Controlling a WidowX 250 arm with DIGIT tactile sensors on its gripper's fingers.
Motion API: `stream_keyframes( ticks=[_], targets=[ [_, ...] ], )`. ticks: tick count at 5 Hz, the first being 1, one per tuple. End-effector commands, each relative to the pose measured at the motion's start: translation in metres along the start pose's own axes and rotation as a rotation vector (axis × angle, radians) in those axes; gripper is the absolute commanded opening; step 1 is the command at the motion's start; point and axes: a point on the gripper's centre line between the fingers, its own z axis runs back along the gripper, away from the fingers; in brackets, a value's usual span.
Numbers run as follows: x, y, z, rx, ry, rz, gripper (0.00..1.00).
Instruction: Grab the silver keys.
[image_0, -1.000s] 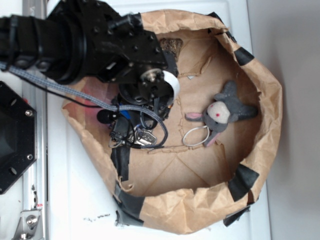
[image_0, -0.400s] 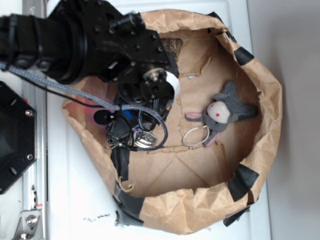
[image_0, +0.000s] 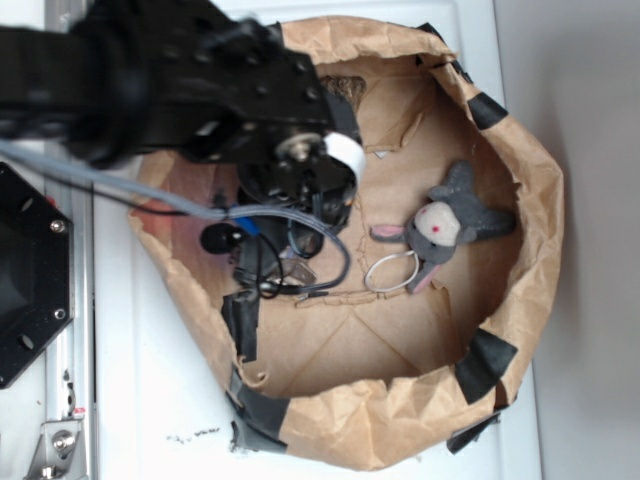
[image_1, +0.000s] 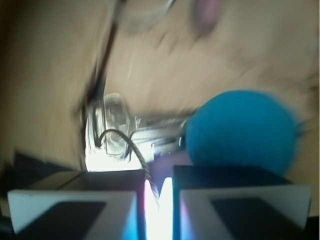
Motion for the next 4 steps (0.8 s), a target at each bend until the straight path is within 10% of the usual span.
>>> stream_keyframes(
  ticks=[1, 2, 4],
  targets=[
    [-0.005, -0.011, 0.109, -0.043, -0.173, 0.230, 0.00],
    [-0.003, -0.030, 0.149, 0.021, -0.193, 0.266, 0.00],
    [0.026, -0.034, 0.094, 0.169, -0.116, 0.315, 0.00]
  ],
)
